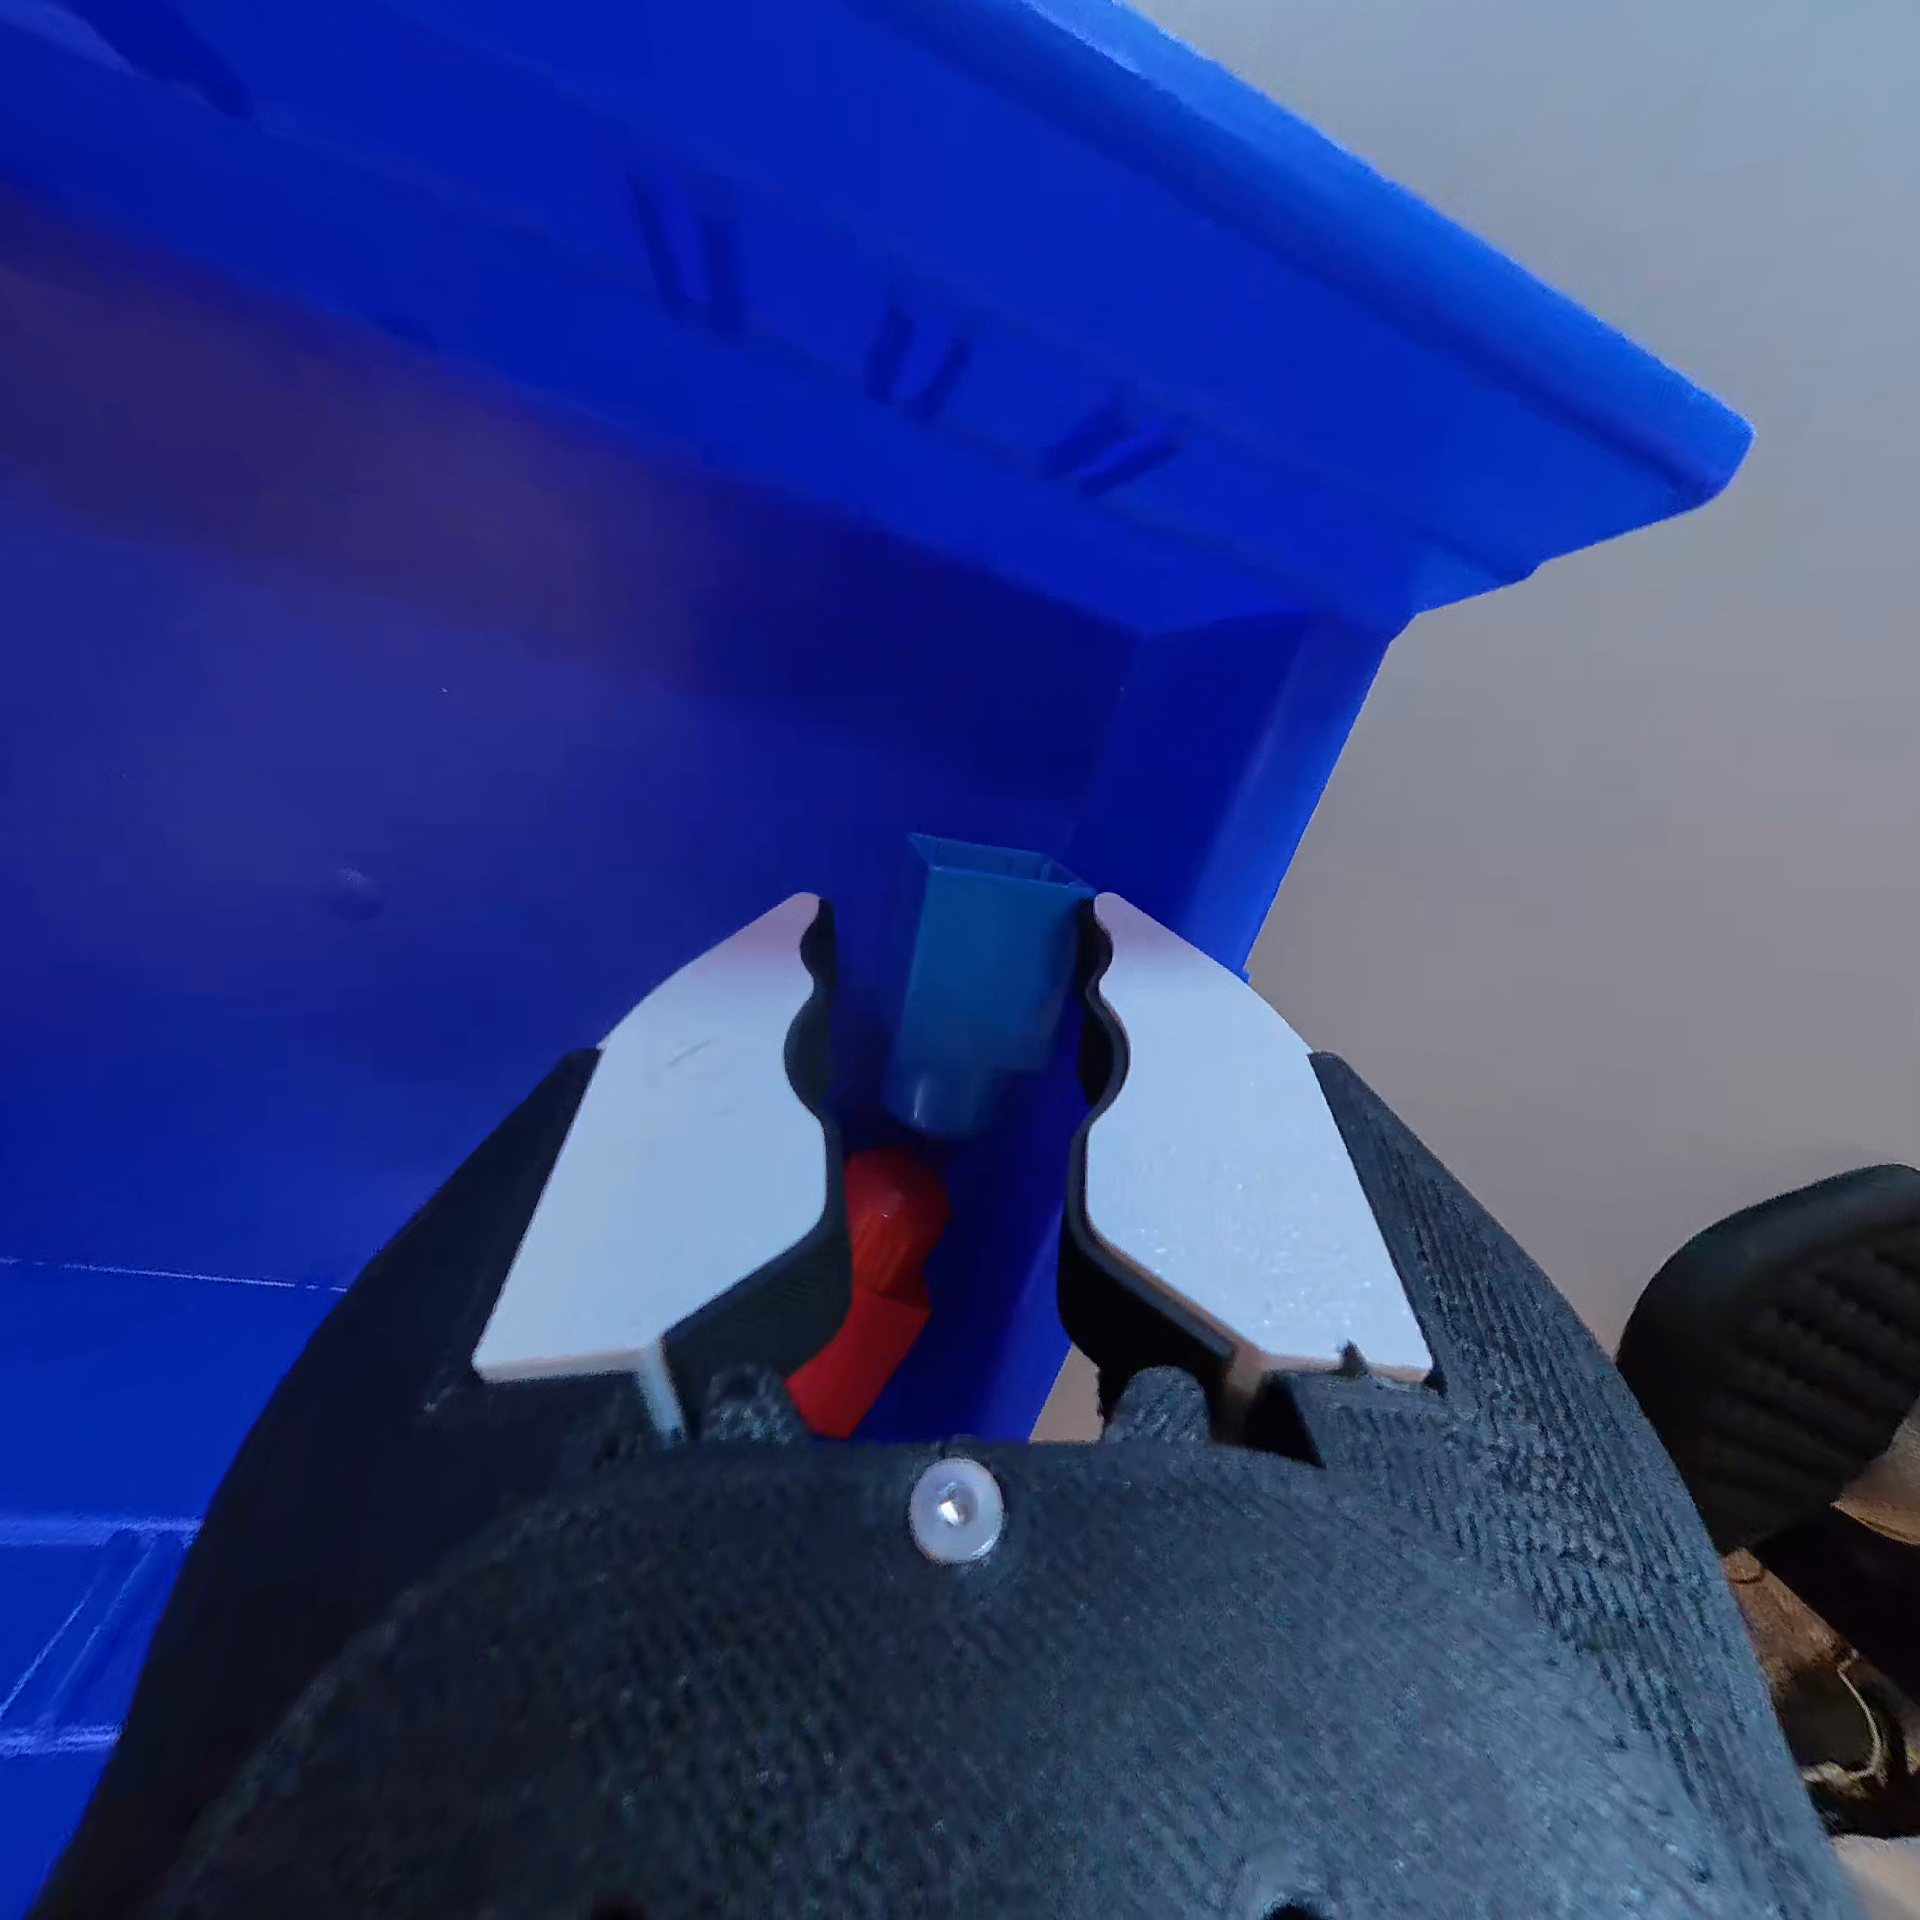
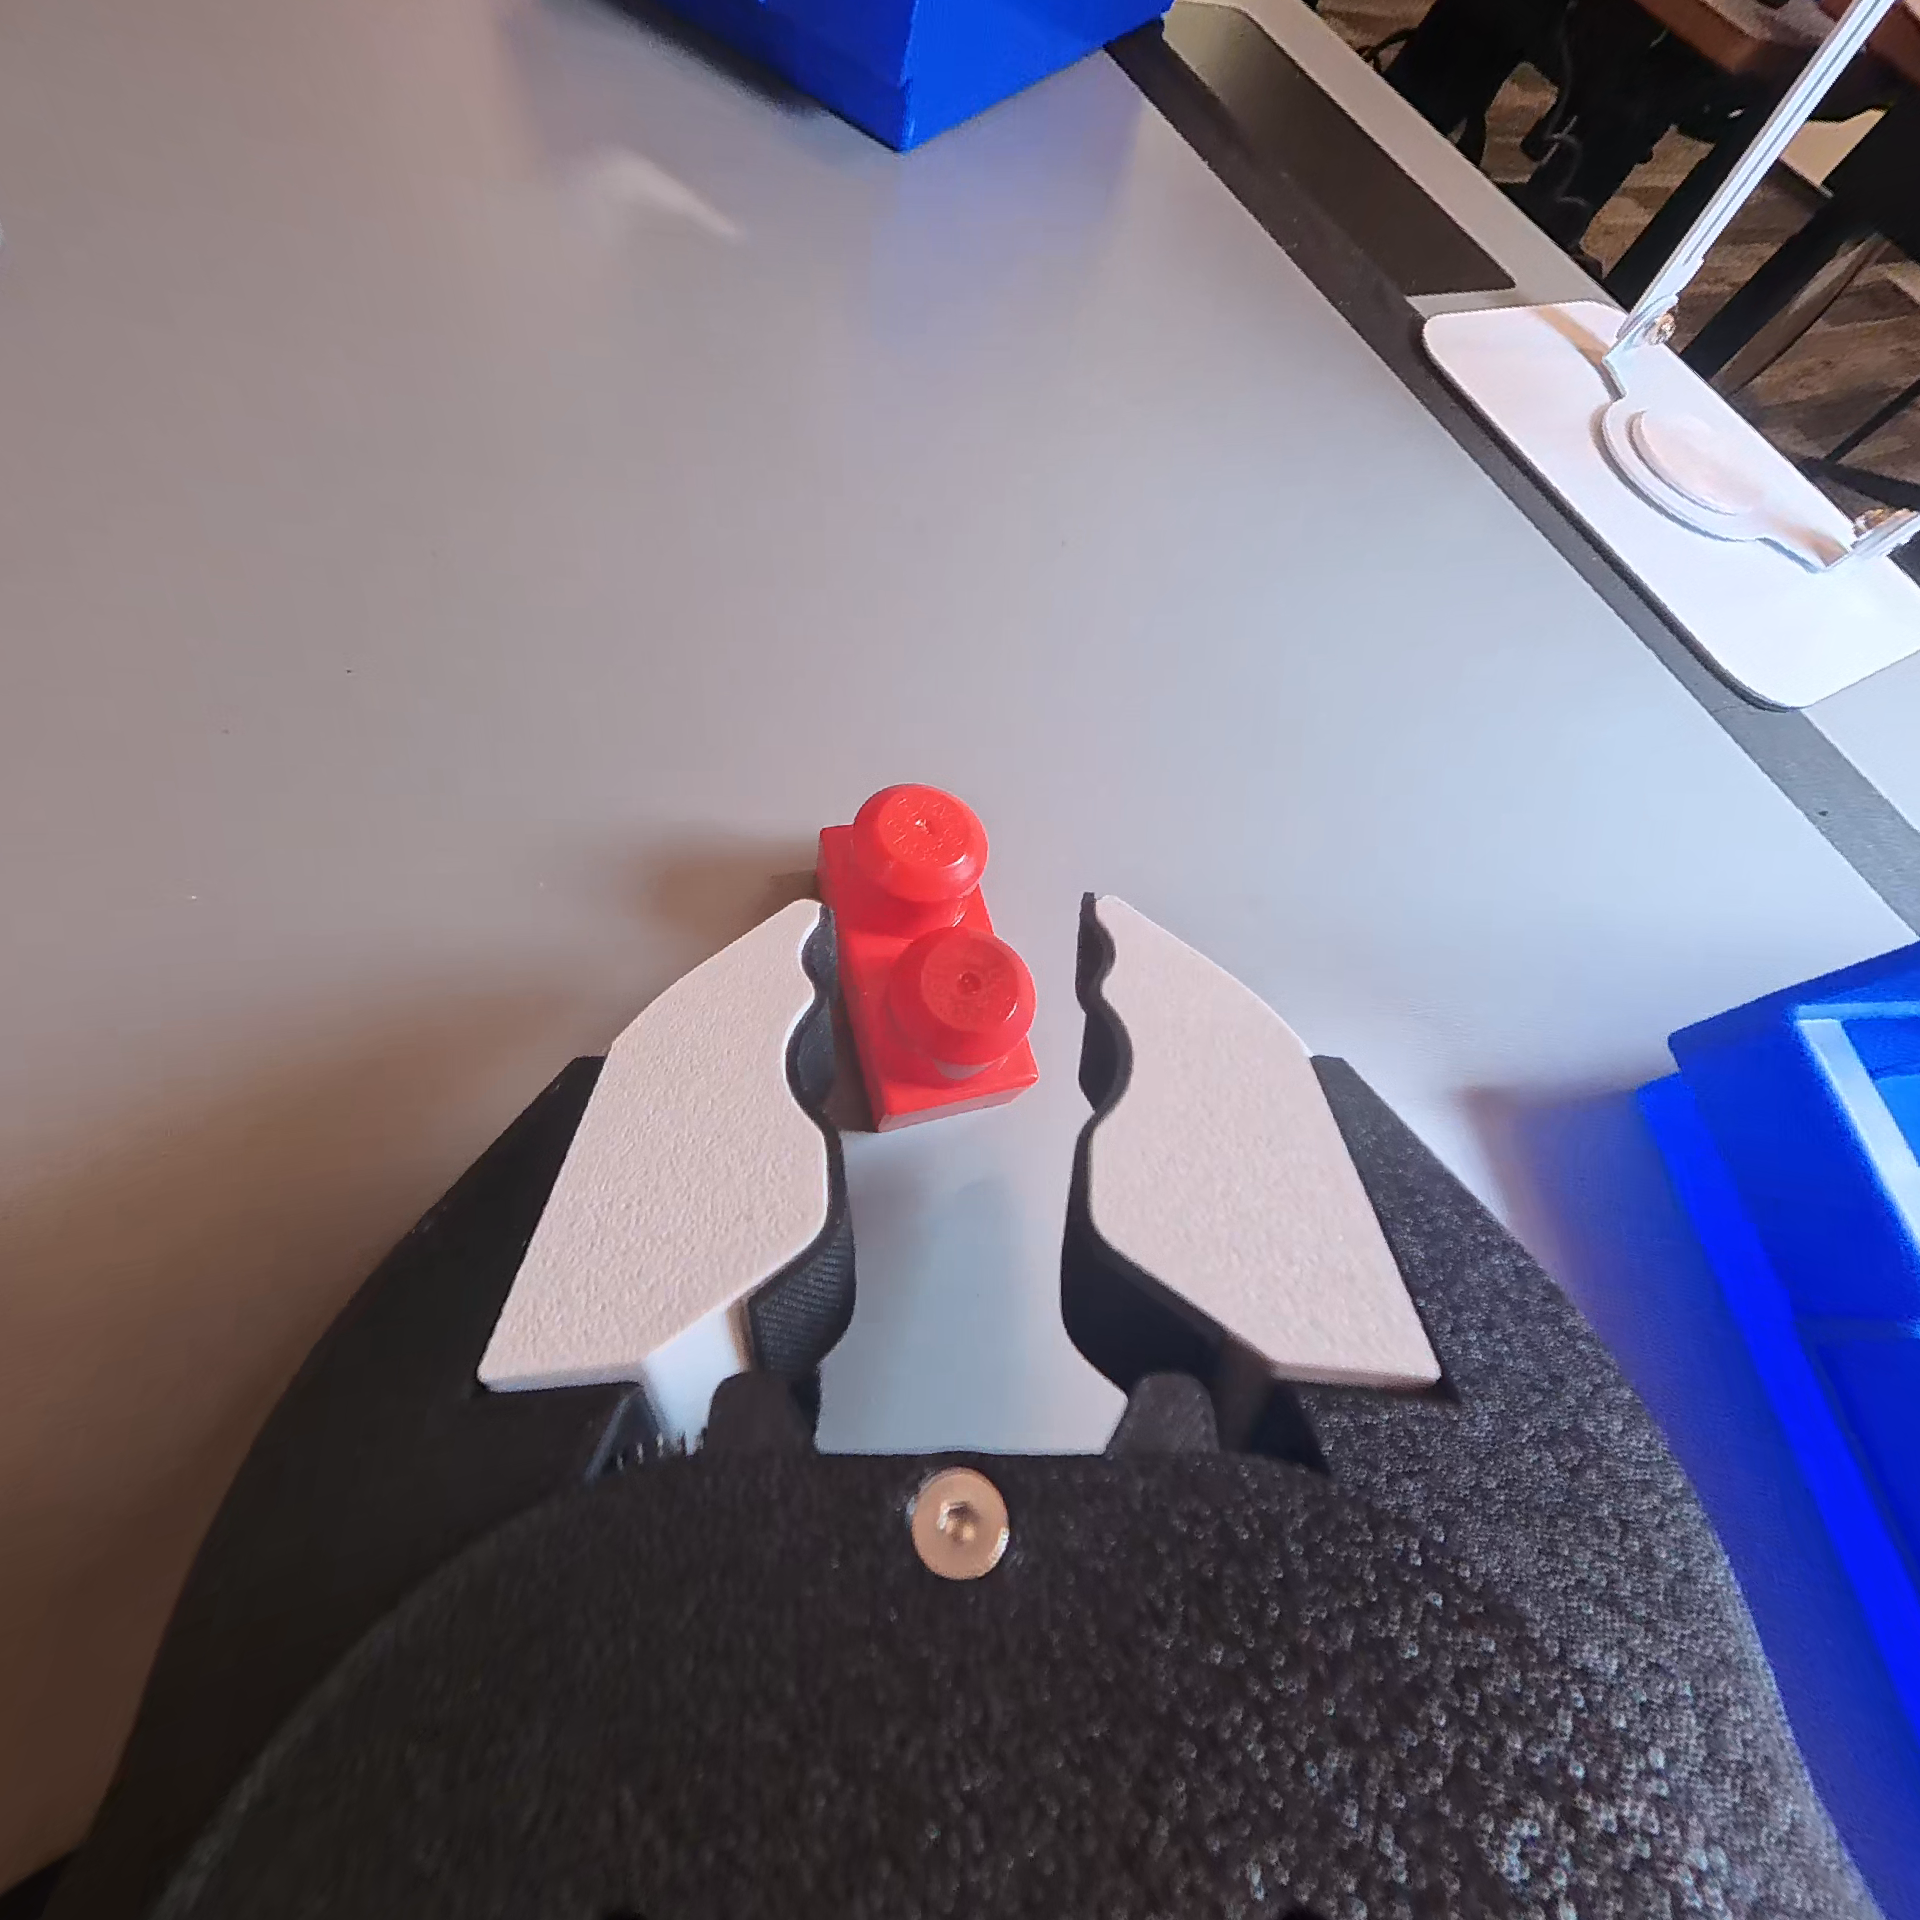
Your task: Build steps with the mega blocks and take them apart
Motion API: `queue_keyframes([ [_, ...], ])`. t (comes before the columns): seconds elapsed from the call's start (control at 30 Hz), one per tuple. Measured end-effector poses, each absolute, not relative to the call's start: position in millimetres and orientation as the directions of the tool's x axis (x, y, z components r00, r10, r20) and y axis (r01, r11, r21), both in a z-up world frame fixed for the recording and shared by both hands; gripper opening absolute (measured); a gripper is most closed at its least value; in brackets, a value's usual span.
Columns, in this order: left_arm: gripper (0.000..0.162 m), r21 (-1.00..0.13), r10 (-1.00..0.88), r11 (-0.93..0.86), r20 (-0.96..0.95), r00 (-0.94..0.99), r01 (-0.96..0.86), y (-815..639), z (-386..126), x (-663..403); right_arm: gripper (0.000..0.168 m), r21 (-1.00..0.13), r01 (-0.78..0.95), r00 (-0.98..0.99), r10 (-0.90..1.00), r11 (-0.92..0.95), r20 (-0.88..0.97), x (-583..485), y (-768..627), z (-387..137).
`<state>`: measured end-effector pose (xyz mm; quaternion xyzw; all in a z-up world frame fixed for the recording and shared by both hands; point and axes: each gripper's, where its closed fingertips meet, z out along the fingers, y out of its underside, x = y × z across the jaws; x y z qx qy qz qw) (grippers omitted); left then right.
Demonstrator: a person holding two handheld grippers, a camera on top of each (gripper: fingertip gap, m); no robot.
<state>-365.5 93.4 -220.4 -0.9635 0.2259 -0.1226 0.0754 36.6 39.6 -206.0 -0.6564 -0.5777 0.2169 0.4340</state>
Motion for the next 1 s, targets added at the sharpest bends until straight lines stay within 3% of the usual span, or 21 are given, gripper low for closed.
queue_keyframes([
  [0.13, 0.046, -0.17, -0.401, -0.913, 0.2, 0.894, -0.371, 94.5, -220.5, -366.7, 0.045, -0.818, 0.574, 0.237, 0.946, 0.047, 0.22, 36.9, 39.2, -206.3],
  [0.2, 0.03, -0.194, -0.386, -0.916, 0.181, 0.904, -0.352, 100.6, -218.0, -365.6, 0.044, -0.819, 0.572, 0.238, 0.945, 0.051, 0.225, 37.2, 39.3, -205.1],
  [0.27, 0.029, -0.191, -0.383, -0.915, 0.144, 0.912, -0.354, 103.8, -217.4, -368.2, 0.044, -0.819, 0.571, 0.242, 0.943, 0.054, 0.23, 37.8, 40.0, -204.0],
  [0.3, 0.009, -0.213, -0.379, -0.911, 0.094, 0.921, -0.353, 110.1, -214.3, -373.7, 0.044, -0.82, 0.57, 0.244, 0.941, 0.055, 0.233, 38.2, 40.3, -203.6],
  [0.33, 0.0, -0.239, -0.375, -0.901, 0.009, 0.927, -0.362, 118.6, -211.0, -384.2, 0.043, -0.82, 0.57, 0.246, 0.94, 0.056, 0.235, 38.6, 40.6, -203.1],
  [0.47, 0.001, -0.301, -0.341, -0.886, -0.09, 0.936, -0.352, 132.3, -198.5, -399.3, 0.043, -0.824, 0.563, 0.255, 0.937, 0.056, 0.238, 40.7, 42.0, -200.8],
  [0.53, 0.003, -0.327, -0.365, -0.871, -0.069, 0.928, -0.367, 132.1, -192.6, -395.9, 0.043, -0.826, 0.561, 0.257, 0.937, 0.054, 0.236, 41.4, 42.7, -200.4],
  [0.57, 0.012, -0.32, -0.384, -0.869, -0.049, 0.922, -0.379, 128.4, -191.6, -393.2, 0.043, -0.827, 0.56, 0.258, 0.937, 0.053, 0.234, 41.5, 42.8, -200.3],
  [0.67, 0.045, -0.238, -0.457, -0.867, 0.034, 0.889, -0.437, 106.9, -197.7, -385.0, 0.043, -0.827, 0.561, 0.254, 0.94, 0.049, 0.228, 40.9, 42.3, -201.4],
  [0.77, 0.058, -0.116, -0.528, -0.845, 0.033, 0.849, -0.521, 84.4, -211.6, -392.0, 0.043, -0.824, 0.565, 0.249, 0.941, 0.05, 0.228, 40.7, 41.8, -202.9],
  [0.9, 0.057, -0.04, -0.573, -0.82, 0.04, 0.819, -0.571, 69.7, -220.4, -402.6, 0.043, -0.823, 0.566, 0.25, 0.942, 0.044, 0.222, 40.7, 42.1, -204.2],
  [1.0, 0.053, -0.052, -0.593, -0.805, 0.043, 0.804, -0.591, 70.6, -228.6, -401.8, 0.043, -0.821, 0.569, 0.249, 0.943, 0.042, 0.221, 40.7, 42.6, -205.8],
])
